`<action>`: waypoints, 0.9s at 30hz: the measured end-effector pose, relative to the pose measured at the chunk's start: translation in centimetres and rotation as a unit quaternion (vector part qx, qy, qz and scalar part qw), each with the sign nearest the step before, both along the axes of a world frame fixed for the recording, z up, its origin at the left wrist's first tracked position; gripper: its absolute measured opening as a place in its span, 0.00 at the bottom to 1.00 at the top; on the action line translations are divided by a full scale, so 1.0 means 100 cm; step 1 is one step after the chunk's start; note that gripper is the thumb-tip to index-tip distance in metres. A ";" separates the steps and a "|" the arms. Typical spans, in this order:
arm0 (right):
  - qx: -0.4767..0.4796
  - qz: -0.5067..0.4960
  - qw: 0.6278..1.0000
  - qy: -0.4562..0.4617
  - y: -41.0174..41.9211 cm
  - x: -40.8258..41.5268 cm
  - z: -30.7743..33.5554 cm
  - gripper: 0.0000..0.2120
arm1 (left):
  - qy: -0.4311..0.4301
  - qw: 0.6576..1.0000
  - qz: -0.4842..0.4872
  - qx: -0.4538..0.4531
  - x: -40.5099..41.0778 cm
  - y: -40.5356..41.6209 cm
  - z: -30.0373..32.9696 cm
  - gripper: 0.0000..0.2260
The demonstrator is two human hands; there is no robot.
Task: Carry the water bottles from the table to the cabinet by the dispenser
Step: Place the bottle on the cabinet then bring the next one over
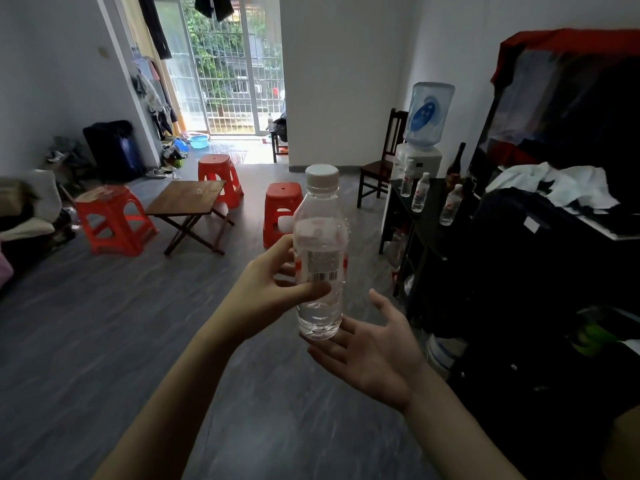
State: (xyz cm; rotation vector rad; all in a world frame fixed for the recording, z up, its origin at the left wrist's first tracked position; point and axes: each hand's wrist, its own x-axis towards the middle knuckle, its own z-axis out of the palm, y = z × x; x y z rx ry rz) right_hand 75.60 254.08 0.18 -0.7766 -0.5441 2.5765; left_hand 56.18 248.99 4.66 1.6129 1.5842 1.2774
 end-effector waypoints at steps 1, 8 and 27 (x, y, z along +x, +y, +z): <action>0.002 -0.002 1.000 0.001 0.011 -0.012 0.001 0.38 | 0.003 1.000 0.000 0.002 -0.012 0.012 0.002 0.29; 0.020 -0.017 1.000 -0.001 0.088 -0.093 0.020 0.39 | 0.018 1.000 -0.014 0.012 -0.090 0.093 0.024 0.31; -0.017 -0.077 0.997 -0.006 0.261 -0.187 0.018 0.39 | 0.030 0.996 -0.083 0.003 -0.188 0.293 0.019 0.27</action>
